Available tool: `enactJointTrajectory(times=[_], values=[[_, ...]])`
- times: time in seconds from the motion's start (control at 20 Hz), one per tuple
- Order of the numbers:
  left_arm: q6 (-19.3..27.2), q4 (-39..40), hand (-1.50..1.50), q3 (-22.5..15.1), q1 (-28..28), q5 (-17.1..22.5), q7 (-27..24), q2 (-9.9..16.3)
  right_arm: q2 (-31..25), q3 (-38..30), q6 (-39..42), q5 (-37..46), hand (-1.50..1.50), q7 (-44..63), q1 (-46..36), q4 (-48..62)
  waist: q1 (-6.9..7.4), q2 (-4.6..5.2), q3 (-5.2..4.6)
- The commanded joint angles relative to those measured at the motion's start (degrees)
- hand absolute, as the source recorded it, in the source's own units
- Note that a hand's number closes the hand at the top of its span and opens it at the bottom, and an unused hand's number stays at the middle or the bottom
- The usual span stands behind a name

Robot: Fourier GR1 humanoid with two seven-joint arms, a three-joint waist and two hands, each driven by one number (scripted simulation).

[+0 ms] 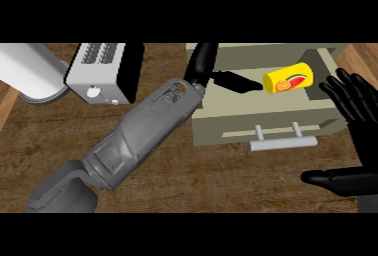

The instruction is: Pick up the cup, place it into the drawer and close the drawer

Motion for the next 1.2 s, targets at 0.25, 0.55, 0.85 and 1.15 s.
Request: enactJointTrajectory(times=[0.25,0.55,0.85,1.15], values=[[1.07,-1.73,-1.5,3.78,-2.63,3.39,-1.35,0.0,-7.8,-0.25,7.44,0.38,1.5,2.22,3.32,-6.89,2.5,-0.62,-0.05],[-0.7,-10.07,-1.5,7.25,0.53,3.2,3.0,5.31,-9.29,1.04,8.23,6.17,1.5,3.08,4.89,-7.9,4.8,-1.11,-0.07],[-1.89,-20.48,-1.5,8.0,6.82,3.18,6.54,11.31,-7.2,6.58,3.31,21.21,1.5,3.38,4.44,-6.94,6.44,-1.31,-0.08],[-3.37,-30.95,-1.5,10.38,17.61,2.45,7.13,18.07,-4.35,11.99,-0.77,31.2,1.5,0.48,3.16,-1.83,5.88,-1.07,-0.06]])
